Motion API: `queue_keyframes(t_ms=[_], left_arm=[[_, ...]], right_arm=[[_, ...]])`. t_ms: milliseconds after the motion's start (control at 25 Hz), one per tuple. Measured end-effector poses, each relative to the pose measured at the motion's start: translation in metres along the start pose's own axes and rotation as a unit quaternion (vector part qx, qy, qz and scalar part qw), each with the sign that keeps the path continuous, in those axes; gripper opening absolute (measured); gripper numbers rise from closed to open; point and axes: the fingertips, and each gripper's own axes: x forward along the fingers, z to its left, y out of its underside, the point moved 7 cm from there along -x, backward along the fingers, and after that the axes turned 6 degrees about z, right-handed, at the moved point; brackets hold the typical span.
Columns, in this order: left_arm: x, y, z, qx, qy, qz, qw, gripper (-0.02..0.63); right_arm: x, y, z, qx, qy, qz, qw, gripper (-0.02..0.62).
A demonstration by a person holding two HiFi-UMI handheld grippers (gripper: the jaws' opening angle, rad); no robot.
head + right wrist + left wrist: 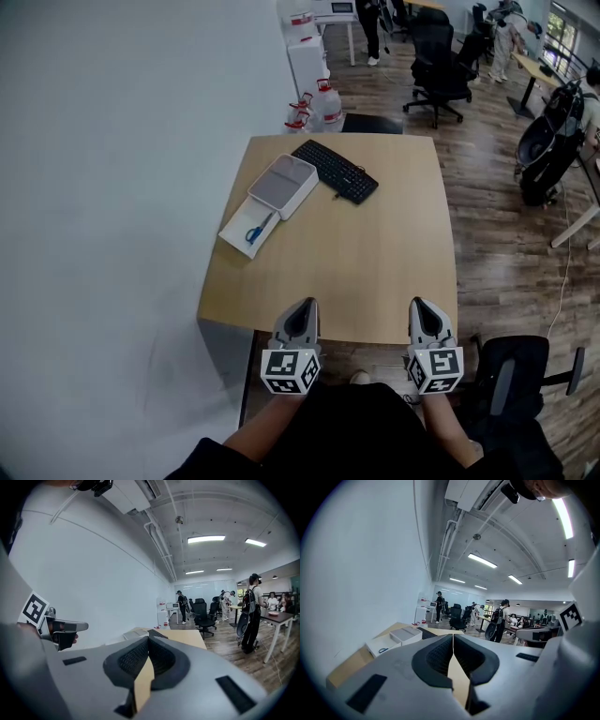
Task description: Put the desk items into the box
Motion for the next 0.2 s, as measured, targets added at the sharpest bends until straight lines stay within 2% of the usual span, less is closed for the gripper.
queue_keyframes(t_ms=[200], left_arm=[[0.0021, 0.0000, 0.0074, -0.003, 0.001, 0.001, 1.0000, 0.018]], right_arm=[[0.0041, -0.0010, 0.0047, -0.006, -0.002, 0.001, 1.000, 0.060]])
